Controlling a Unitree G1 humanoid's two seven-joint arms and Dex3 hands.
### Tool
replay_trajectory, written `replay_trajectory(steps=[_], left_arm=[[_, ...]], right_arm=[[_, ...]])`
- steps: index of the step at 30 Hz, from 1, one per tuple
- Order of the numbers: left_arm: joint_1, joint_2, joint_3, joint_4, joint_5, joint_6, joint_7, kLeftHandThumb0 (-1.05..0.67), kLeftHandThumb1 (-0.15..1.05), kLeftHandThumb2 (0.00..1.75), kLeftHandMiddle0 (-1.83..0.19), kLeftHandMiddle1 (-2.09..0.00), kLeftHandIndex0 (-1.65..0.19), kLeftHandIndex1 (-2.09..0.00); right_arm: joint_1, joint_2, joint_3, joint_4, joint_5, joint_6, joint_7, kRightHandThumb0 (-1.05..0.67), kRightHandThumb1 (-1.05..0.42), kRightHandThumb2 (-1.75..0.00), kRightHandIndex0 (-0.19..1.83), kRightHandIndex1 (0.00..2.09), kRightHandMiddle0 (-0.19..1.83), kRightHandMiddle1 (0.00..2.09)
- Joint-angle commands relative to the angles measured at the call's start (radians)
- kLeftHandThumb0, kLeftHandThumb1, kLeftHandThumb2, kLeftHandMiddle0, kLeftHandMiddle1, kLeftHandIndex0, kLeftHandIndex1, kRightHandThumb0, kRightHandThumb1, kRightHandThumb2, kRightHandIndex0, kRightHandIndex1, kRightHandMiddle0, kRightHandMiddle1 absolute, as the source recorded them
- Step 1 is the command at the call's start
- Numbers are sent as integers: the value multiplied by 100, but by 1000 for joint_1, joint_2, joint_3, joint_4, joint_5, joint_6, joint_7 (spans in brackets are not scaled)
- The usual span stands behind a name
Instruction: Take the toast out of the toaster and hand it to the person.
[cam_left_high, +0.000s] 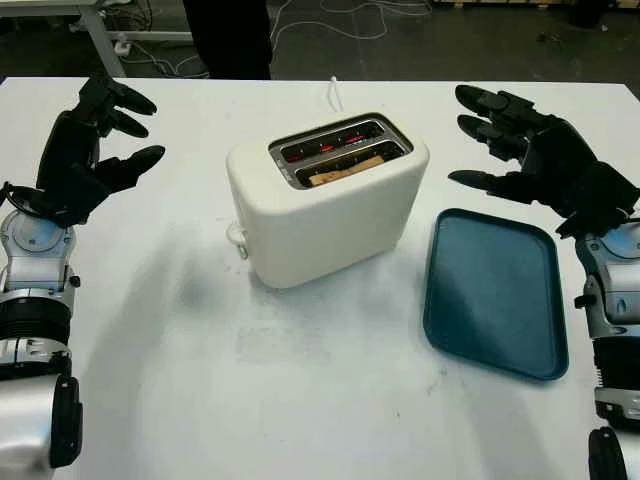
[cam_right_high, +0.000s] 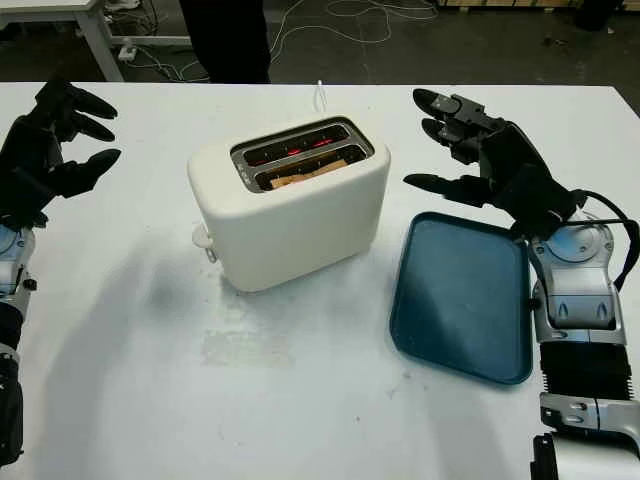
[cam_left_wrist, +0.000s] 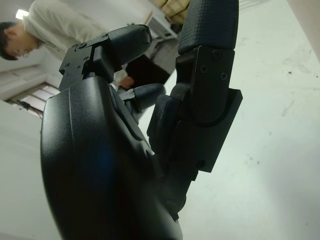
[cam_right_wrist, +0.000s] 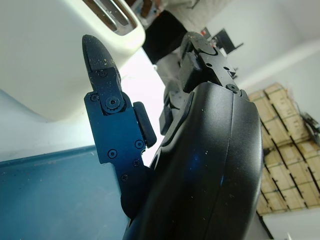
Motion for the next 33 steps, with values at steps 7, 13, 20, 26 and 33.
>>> replay_trajectory(steps=[7,13,20,26,33], left_arm=[[6,4,5,-6,-4,-21,5,-105,92,33,0,-166,-1,-155],[3,6,-1,4,9,-9,15,-105,92,33,-2,-165,-2,-155],[7,7,-4,-9,16,-14,25,-105,92,35,-1,-166,0,-155],[2,6,-7,-15,14,1,15,-105,92,34,0,-167,-1,-157],[3,0,-1,-3,-5,-13,3,-105,92,32,0,-165,-2,-155]], right_arm=[[-9,-7,4,-11,7,1,4,-49,-84,0,28,0,29,0],[-7,-10,9,-7,-3,-5,2,-50,-84,-1,28,1,28,0],[-4,-5,0,-18,14,21,3,-52,-83,0,27,1,29,0],[-6,-8,5,-6,1,-17,2,-49,-84,0,28,1,29,0],[-4,-9,-1,-21,13,28,3,-54,-83,0,27,0,28,0]])
